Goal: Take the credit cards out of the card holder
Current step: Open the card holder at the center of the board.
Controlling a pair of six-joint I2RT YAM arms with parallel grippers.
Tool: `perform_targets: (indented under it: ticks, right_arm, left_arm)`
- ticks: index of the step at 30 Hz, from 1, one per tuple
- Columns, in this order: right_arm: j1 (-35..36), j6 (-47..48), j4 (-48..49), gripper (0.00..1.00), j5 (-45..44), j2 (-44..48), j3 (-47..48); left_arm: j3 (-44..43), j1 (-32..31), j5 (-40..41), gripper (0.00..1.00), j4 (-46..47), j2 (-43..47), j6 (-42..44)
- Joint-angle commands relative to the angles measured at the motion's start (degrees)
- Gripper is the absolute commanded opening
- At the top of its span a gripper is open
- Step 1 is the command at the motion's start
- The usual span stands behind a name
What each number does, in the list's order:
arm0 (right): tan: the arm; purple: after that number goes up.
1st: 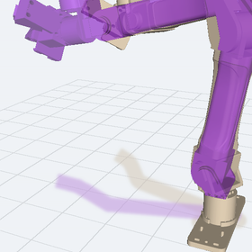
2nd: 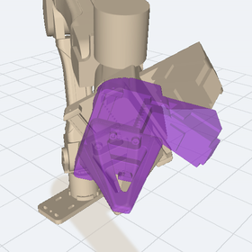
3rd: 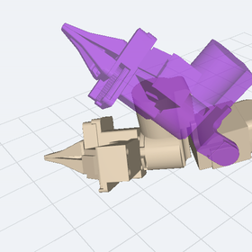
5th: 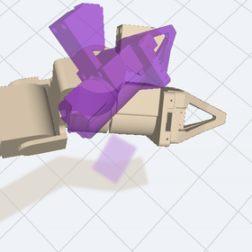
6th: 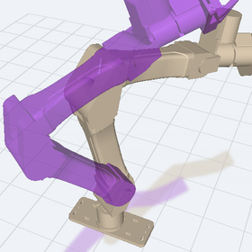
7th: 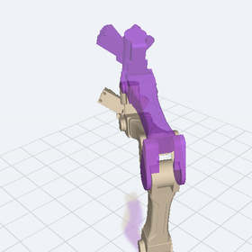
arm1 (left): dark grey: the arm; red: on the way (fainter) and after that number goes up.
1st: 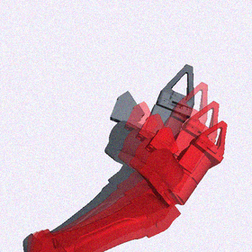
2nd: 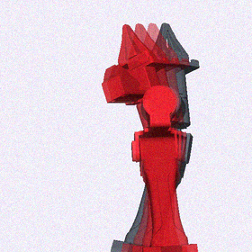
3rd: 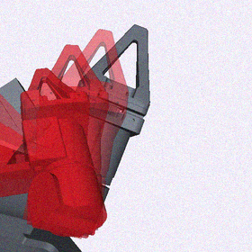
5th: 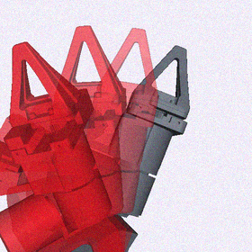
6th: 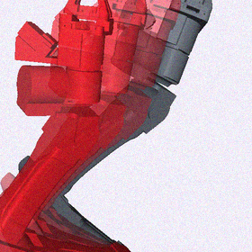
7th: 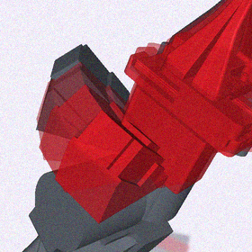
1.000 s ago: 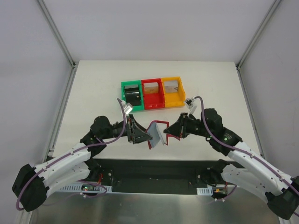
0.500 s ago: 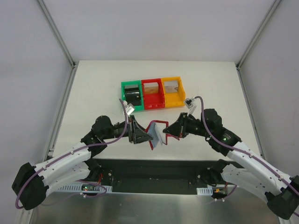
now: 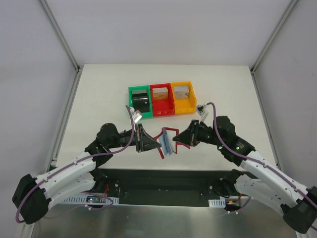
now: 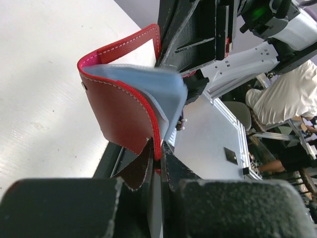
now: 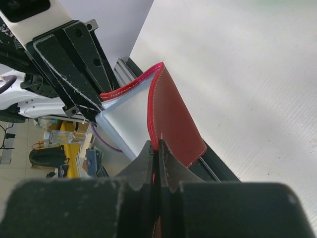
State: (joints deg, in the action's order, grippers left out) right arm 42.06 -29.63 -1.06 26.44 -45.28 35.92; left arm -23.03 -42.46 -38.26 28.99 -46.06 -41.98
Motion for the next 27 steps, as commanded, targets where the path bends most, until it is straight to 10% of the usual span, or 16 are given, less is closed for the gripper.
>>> perform_targets:
  ticks: [1, 10, 27]
  right_arm:
    - [-0.1, -0.7, 4.0, 0.00, 1.7, 1.4, -0.3]
    - [-0.1, 0.5, 4.7, 0.55, 3.4, 1.8, -0.2]
    - [-0.1, 1.3, 5.7, 0.73, 5.9, 3.0, -0.3]
  left_arm:
    - [-2.9, -0.7, 0.8, 0.00, 0.7, 1.0, 1.6]
    - [-5.7, -0.7, -0.9, 0.00, -2.1, 1.2, 1.6]
    - [-6.8, -0.6, 0.3, 0.00, -4.0, 0.5, -1.2]
